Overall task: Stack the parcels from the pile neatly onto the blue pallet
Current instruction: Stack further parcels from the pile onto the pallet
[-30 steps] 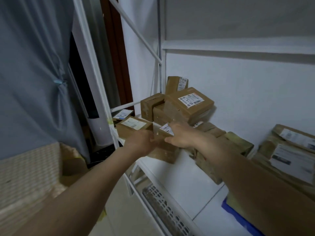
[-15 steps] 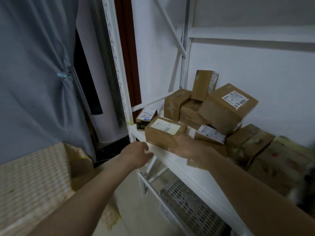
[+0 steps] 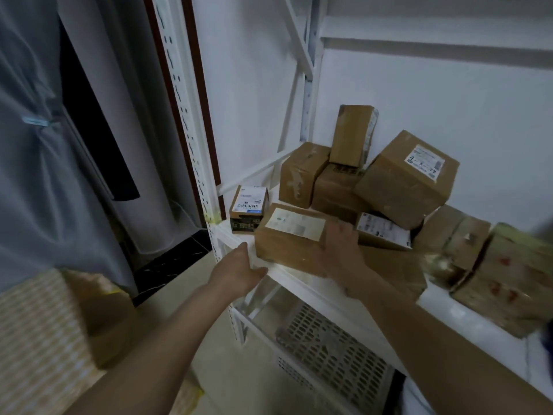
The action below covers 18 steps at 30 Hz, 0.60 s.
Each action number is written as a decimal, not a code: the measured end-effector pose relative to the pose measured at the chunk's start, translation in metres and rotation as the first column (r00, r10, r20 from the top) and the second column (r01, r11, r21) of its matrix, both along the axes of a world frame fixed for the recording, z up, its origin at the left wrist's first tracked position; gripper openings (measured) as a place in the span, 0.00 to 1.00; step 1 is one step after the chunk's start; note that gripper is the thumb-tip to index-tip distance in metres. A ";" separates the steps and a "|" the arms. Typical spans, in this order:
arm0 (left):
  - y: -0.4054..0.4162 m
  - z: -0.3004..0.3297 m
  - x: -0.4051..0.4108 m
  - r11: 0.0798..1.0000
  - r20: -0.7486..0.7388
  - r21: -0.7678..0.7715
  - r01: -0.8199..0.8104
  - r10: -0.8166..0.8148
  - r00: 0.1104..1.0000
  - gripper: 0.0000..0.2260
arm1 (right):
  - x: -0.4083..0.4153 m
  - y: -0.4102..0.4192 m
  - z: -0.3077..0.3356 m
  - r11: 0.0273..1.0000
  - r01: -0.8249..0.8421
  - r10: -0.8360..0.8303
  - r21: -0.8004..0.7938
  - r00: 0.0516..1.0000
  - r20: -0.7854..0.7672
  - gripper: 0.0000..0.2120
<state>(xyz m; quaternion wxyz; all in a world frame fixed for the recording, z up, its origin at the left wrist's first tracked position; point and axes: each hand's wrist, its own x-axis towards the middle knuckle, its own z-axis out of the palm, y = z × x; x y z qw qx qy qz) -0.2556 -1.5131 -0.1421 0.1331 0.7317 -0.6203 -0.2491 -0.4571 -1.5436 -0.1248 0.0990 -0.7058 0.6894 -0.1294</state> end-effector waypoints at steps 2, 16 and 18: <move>-0.017 -0.003 0.004 1.000 -0.046 0.002 0.018 -0.017 0.999 0.32 | 0.003 -0.011 -0.002 0.996 0.044 -0.051 0.078 0.994 0.096 0.32; -0.120 -0.012 0.009 0.965 -0.493 0.146 0.218 -0.120 0.862 0.24 | 0.004 -0.076 -0.020 0.897 0.172 -0.373 0.406 0.788 0.490 0.35; -0.123 -0.009 0.008 0.957 -0.509 0.143 0.251 -0.146 0.848 0.28 | 0.003 -0.078 -0.018 0.897 0.189 -0.387 0.401 0.774 0.501 0.33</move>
